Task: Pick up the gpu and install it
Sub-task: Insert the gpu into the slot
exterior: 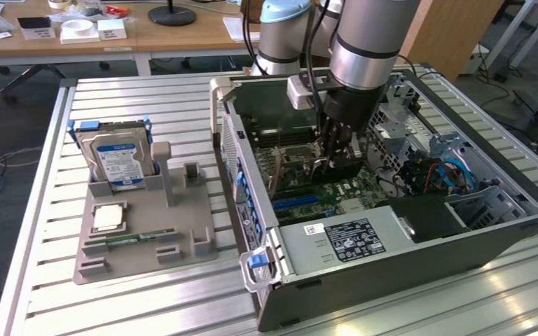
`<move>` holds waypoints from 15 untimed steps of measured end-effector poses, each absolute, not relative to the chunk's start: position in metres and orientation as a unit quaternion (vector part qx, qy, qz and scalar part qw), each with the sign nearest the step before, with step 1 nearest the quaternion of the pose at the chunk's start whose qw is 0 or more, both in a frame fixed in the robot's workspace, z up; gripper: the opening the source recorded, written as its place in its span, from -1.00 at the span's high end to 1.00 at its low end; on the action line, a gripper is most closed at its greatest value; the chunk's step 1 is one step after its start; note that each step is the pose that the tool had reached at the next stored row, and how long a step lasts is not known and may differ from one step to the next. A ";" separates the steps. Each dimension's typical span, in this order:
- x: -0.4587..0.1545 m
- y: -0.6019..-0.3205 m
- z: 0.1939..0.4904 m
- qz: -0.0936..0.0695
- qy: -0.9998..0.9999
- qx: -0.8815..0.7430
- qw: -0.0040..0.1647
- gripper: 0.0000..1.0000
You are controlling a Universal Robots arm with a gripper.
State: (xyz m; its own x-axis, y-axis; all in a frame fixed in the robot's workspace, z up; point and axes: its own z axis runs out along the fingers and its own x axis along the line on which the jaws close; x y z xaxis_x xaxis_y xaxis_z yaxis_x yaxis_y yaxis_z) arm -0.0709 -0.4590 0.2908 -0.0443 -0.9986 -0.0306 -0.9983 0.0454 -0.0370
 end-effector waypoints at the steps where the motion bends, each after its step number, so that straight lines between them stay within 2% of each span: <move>1: -0.071 -0.459 0.291 -0.003 0.723 -0.691 0.024 0.47; 15: -0.077 -0.461 0.289 -0.003 0.723 -0.691 0.024 0.47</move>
State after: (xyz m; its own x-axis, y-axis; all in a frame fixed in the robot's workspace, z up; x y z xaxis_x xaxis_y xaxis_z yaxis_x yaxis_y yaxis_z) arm -0.0767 -0.4613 0.2893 -0.0443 -0.9986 -0.0305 -0.9983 0.0454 -0.0370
